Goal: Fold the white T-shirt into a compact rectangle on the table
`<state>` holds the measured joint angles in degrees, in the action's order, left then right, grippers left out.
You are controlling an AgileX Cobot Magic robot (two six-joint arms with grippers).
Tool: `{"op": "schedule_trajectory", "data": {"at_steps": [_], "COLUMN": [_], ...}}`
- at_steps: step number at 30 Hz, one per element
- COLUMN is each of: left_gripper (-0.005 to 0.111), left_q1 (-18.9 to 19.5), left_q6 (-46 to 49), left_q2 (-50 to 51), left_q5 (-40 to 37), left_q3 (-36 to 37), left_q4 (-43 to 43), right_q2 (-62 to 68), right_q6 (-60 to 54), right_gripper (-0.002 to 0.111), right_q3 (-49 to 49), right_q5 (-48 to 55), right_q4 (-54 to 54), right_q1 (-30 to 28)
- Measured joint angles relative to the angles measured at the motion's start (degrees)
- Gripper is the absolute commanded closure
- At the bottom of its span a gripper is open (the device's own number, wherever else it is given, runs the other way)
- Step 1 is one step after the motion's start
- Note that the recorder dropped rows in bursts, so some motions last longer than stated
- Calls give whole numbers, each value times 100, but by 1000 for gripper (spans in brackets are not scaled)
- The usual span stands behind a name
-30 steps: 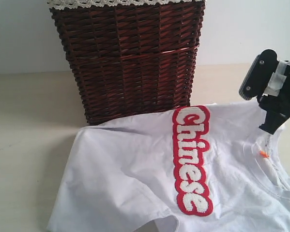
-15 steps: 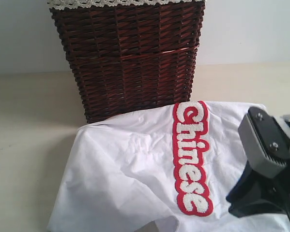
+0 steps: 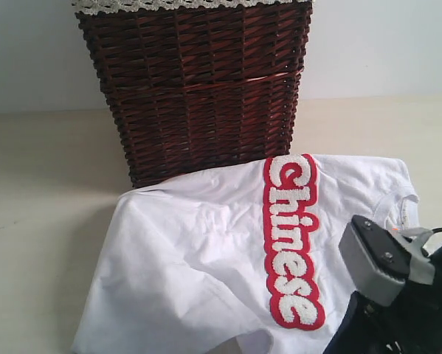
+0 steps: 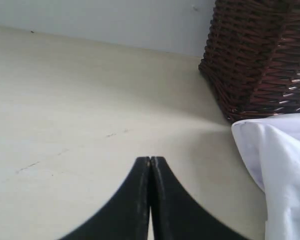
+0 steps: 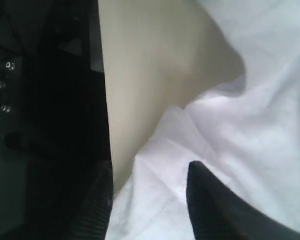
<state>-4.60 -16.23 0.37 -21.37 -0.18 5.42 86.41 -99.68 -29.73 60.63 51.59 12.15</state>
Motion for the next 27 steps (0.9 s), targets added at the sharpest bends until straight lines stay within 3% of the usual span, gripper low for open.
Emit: {"op": "schedule_trajectory", "data": {"at_steps": [7,8,11,16,23,25,27], "left_gripper": [105,105,105,105,105,105,105], "left_q1": [0,0,0,0,0,0,0], "left_q6": [0,0,0,0,0,0,0], "left_q2": [0,0,0,0,0,0,0], "left_q5": [0,0,0,0,0,0,0], "left_q3": [0,0,0,0,0,0,0], "left_q4": [0,0,0,0,0,0,0], "right_q2": [421,469,590,619,619,619,619], "right_q6": [171,191,206,206,387,575,676], "right_gripper": [67,72,108,108,107,99,85], "right_q3": [12,12,12,12,20,45,45], "right_q5": [-594,-719,-858,-528,731,767,804], "right_q4": [-103,-103,-168,-417,-1473,-1813,-2019], "right_q1": [508,537,632,642,642,642,642]}}
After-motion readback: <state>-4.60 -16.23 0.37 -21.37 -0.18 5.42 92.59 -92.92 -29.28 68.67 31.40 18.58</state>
